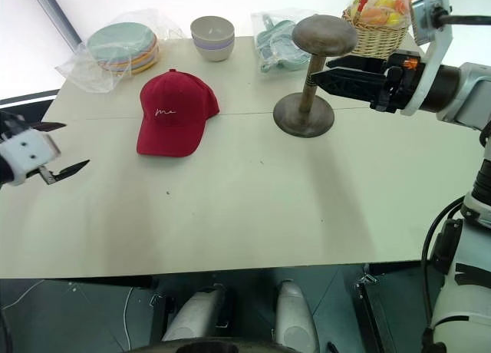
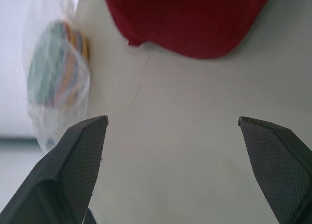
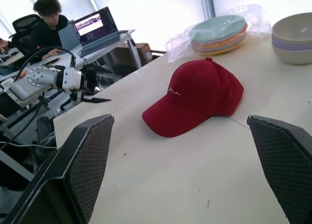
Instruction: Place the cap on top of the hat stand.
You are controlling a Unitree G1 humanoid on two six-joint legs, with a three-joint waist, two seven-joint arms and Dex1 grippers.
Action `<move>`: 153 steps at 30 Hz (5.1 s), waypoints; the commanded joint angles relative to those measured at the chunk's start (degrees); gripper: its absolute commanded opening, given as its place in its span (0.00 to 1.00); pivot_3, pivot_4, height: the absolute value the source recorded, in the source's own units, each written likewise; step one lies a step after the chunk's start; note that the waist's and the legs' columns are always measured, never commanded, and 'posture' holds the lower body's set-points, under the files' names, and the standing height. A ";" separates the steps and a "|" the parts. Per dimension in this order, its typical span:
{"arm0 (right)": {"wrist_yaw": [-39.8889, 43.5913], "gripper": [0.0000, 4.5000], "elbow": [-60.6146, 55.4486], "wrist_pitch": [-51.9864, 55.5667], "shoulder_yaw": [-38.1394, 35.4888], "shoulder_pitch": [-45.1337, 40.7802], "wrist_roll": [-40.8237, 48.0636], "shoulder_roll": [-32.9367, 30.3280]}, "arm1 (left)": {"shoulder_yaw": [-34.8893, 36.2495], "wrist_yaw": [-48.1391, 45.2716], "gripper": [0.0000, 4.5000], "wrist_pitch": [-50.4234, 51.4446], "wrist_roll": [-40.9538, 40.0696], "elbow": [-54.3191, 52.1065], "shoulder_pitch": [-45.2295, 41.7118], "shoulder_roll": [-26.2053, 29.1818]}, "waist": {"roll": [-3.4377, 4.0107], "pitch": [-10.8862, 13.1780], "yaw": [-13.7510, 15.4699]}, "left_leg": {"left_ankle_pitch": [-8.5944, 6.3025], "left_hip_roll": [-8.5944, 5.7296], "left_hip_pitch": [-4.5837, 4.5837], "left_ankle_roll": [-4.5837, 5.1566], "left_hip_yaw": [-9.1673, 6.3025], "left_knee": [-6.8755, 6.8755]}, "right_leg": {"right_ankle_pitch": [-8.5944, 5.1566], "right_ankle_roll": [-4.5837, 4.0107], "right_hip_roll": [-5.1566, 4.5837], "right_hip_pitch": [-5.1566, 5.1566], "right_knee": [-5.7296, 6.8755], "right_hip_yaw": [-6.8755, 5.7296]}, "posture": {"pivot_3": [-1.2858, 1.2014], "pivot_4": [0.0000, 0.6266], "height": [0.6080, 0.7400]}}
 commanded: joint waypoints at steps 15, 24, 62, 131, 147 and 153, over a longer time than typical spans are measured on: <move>-2.47 1.00 -5.77 -1.17 -2.84 4.31 2.27 -2.92 | -24.85 42.35 0.99 -38.30 43.79 31.86 -26.37 -5.83 | -0.04 -0.02 0.07 | -0.05 -0.13 -0.05 0.15 0.12 0.09 | 0.02 0.04 0.02 -0.06 0.12 -0.03 | 0.52 0.24 1.00; -4.58 1.00 -6.72 -2.52 -3.17 5.51 2.34 -2.42 | -33.65 52.88 0.99 -30.90 50.13 40.04 -34.04 -13.36 | -0.05 -0.03 -0.06 | -0.06 -0.15 -0.05 0.17 0.12 0.11 | 0.02 0.05 0.05 -0.10 0.21 -0.04 | 0.52 0.24 1.00; -1.95 1.00 11.49 -18.85 -1.03 0.59 -9.87 -12.03 | -23.34 52.54 0.01 8.23 39.62 0.21 -49.82 -29.70 | -0.19 -0.01 1.33 | -0.04 -0.57 -0.56 0.27 -0.09 0.42 | 0.07 0.16 -0.31 -0.33 0.15 -0.25 | 0.52 0.24 1.00; -3.72 1.00 15.37 -23.08 -6.51 3.09 -15.59 -15.12 | -39.38 14.09 0.99 42.34 34.44 -20.78 -33.89 -64.70 | -0.07 -0.06 1.39 | -0.04 -0.62 -0.55 0.31 -0.04 0.59 | 0.10 0.27 -0.40 -0.24 0.16 -0.22 | 0.52 0.24 1.00; -2.78 1.00 18.38 -25.23 -3.76 -0.28 -16.87 -14.05 | -4.24 22.95 0.99 48.23 2.60 -11.08 -51.53 -69.79 | -0.06 -0.05 1.31 | -0.06 -0.60 -0.55 0.33 -0.06 0.79 | 0.10 0.28 -0.41 -0.17 0.18 -0.26 | 0.52 0.24 1.00; -1.75 1.00 17.83 -25.53 -3.74 0.87 -16.77 -14.29 | 8.88 20.03 0.99 49.86 -10.29 7.07 -60.93 -55.30 | -0.05 -0.06 1.14 | -0.06 -0.59 -0.53 0.33 -0.05 0.75 | 0.10 0.28 -0.35 -0.25 0.25 -0.25 | 0.52 0.24 1.00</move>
